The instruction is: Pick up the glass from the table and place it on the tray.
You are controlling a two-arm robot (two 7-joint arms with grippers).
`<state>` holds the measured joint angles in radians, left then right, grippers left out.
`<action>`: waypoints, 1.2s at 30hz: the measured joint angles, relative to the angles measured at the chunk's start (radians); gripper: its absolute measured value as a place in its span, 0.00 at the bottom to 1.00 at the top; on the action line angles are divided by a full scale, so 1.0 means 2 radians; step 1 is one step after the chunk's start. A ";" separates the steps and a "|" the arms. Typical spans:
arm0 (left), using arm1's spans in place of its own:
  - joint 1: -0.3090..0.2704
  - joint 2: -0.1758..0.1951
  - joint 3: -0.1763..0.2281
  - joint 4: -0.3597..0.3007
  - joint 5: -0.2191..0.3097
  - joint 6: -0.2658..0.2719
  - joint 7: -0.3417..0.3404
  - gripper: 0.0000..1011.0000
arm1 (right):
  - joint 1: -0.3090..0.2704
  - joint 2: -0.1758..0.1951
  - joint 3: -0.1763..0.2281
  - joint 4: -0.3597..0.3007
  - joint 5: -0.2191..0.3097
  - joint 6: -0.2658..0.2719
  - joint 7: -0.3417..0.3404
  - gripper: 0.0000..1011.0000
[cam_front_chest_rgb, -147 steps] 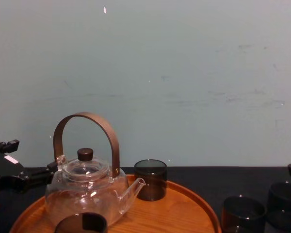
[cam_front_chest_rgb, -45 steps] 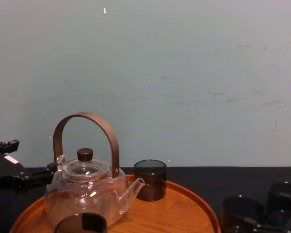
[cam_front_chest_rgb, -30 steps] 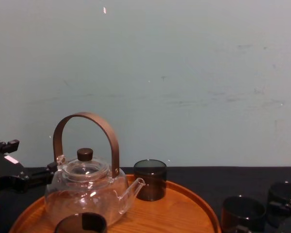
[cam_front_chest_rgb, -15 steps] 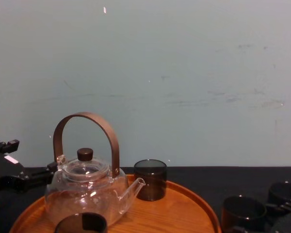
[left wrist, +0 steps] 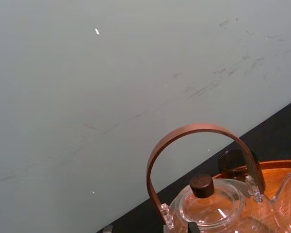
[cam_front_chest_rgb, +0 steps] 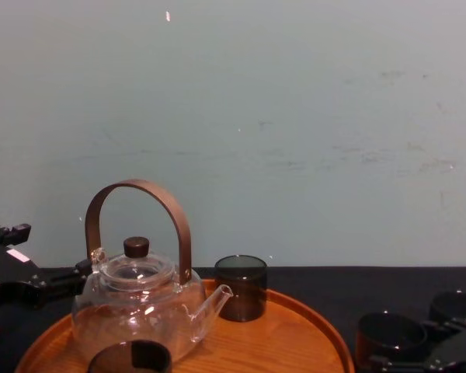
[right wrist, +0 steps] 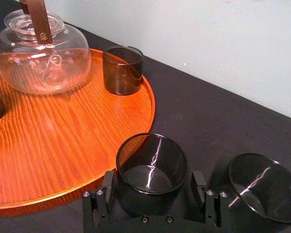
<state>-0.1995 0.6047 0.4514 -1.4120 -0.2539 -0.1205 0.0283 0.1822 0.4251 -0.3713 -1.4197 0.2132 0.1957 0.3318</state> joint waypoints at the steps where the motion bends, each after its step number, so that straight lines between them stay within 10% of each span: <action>1: 0.000 0.000 0.000 0.000 0.000 0.000 0.000 0.99 | 0.001 -0.001 0.000 0.001 0.000 0.001 0.001 0.99; 36: 0.000 0.000 0.000 0.000 0.000 0.000 0.000 0.99 | 0.018 -0.023 0.004 0.035 -0.013 -0.004 0.026 0.99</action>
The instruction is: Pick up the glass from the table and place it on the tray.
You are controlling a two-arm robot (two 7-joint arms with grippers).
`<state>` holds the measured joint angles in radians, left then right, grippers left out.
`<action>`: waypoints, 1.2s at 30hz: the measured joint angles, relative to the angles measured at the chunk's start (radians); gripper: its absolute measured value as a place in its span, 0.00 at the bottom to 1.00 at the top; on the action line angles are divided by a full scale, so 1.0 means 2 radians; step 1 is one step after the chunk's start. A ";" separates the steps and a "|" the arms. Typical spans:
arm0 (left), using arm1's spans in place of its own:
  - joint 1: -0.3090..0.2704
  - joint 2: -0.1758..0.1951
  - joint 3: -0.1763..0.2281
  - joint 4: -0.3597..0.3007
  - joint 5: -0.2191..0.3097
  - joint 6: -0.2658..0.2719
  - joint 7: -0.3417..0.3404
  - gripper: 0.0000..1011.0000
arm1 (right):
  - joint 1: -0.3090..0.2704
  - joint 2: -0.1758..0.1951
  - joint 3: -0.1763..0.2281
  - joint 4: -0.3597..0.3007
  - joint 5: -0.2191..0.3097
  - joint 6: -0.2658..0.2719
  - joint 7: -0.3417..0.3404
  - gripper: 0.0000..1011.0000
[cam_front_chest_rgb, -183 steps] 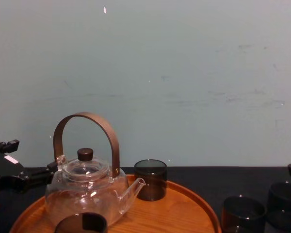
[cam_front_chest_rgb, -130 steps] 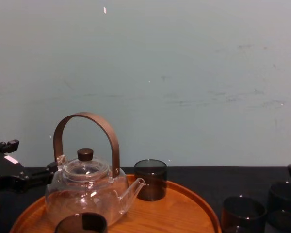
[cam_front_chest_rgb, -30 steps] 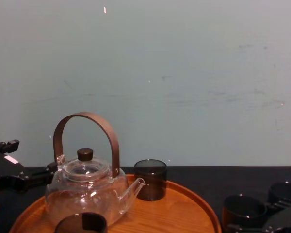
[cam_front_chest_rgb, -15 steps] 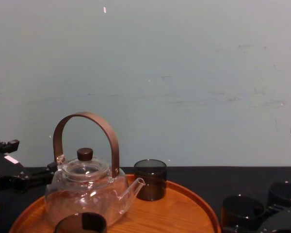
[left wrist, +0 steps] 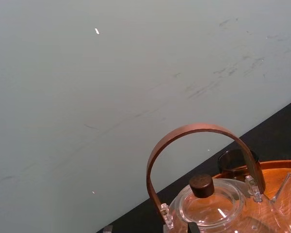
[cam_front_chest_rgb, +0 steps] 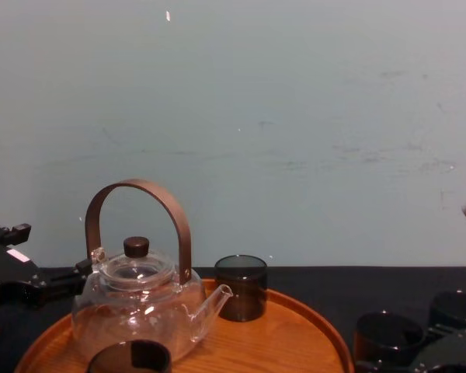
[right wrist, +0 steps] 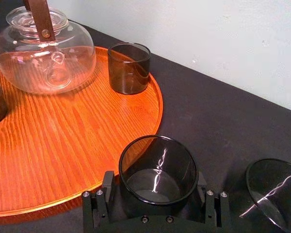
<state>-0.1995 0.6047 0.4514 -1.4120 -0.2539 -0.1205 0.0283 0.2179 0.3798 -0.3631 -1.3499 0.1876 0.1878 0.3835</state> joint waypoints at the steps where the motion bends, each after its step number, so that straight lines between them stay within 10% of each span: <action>1: 0.000 0.000 0.000 0.000 0.000 0.000 0.000 0.99 | 0.000 0.000 0.000 0.000 0.000 0.000 0.000 0.99; 36: 0.000 0.000 0.000 0.000 0.000 0.000 0.000 0.99 | 0.008 -0.005 0.003 0.005 -0.003 -0.003 0.002 0.99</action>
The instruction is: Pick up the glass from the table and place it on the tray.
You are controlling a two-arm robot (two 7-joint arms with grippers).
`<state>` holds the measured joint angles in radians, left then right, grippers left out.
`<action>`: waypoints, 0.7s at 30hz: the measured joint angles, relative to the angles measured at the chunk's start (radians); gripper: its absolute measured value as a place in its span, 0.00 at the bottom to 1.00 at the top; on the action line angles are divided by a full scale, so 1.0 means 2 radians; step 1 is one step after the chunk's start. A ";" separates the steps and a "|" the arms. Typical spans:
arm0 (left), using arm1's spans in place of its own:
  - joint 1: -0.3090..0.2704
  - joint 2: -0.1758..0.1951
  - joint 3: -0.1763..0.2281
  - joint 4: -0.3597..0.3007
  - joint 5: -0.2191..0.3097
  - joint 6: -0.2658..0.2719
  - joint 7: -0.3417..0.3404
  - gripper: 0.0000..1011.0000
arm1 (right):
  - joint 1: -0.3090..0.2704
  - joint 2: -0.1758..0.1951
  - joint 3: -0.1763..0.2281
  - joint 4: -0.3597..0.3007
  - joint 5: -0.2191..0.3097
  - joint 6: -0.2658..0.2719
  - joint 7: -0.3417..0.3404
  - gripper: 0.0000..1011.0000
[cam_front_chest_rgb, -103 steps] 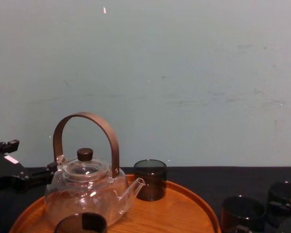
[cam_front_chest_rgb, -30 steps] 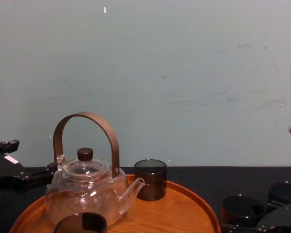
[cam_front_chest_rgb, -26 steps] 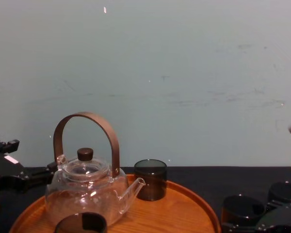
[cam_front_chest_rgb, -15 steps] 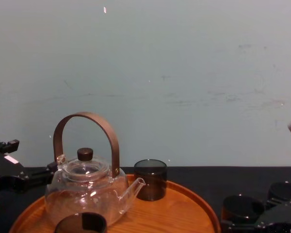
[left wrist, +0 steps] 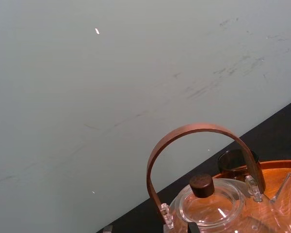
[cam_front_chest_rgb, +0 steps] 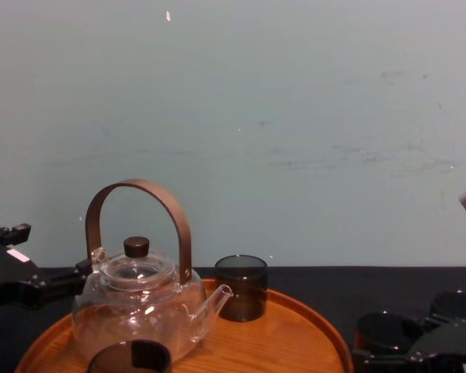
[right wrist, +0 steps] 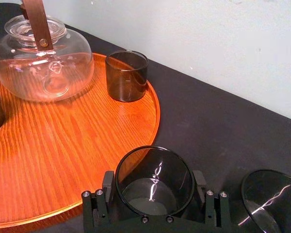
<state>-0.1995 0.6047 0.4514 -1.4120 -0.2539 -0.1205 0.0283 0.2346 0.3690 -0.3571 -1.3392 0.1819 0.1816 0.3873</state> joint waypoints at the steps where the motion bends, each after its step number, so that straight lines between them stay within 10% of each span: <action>1: 0.000 0.000 0.000 0.000 0.000 0.000 0.000 0.99 | 0.000 0.000 0.000 0.000 0.000 0.000 0.000 0.99; 21: 0.000 0.000 0.000 0.000 0.000 0.000 0.000 0.99 | -0.001 0.000 0.000 -0.001 0.001 0.000 0.000 0.90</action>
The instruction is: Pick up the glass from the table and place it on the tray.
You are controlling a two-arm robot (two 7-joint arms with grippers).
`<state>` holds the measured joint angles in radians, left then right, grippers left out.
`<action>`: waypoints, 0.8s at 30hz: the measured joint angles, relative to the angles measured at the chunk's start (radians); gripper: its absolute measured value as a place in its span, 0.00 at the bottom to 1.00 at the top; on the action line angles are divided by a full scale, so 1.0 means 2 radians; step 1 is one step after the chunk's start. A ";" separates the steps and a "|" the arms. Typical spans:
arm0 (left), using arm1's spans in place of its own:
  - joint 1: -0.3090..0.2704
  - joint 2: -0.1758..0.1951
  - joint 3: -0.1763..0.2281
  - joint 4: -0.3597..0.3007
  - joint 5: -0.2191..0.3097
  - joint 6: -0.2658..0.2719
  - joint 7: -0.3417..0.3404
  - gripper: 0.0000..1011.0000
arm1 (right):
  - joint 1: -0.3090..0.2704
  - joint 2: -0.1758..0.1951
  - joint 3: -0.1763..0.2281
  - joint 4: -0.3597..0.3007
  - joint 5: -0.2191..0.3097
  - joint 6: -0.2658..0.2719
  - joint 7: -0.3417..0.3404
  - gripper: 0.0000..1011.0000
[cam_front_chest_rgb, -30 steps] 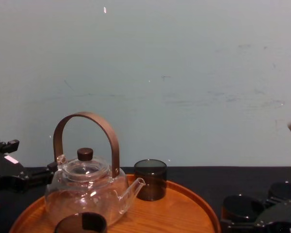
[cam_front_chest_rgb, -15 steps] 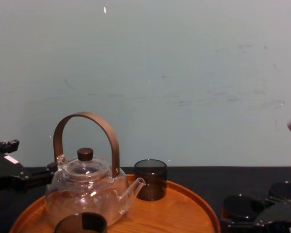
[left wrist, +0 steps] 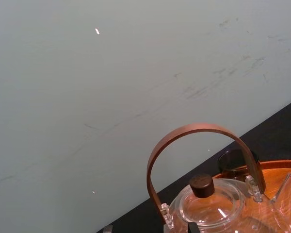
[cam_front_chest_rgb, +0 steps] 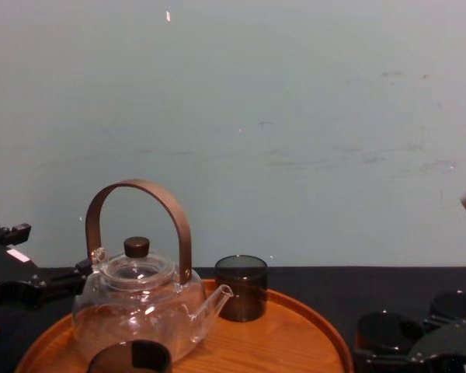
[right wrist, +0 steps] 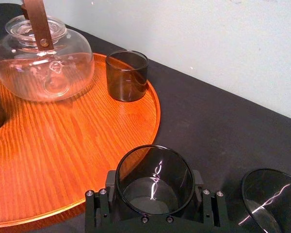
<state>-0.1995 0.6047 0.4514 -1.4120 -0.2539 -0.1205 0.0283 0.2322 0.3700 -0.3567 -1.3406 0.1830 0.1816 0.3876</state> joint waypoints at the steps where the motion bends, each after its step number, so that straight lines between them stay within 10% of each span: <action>1: 0.000 0.000 0.000 0.000 0.000 0.000 0.000 0.99 | -0.001 0.001 0.001 -0.001 0.001 -0.001 0.001 0.90; 24: 0.000 0.000 0.000 0.000 0.000 0.000 0.000 0.99 | -0.032 0.024 0.010 -0.083 0.017 0.015 0.003 0.90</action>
<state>-0.1995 0.6047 0.4514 -1.4120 -0.2539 -0.1205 0.0283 0.1683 0.4178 -0.3365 -1.5058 0.2180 0.2119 0.3939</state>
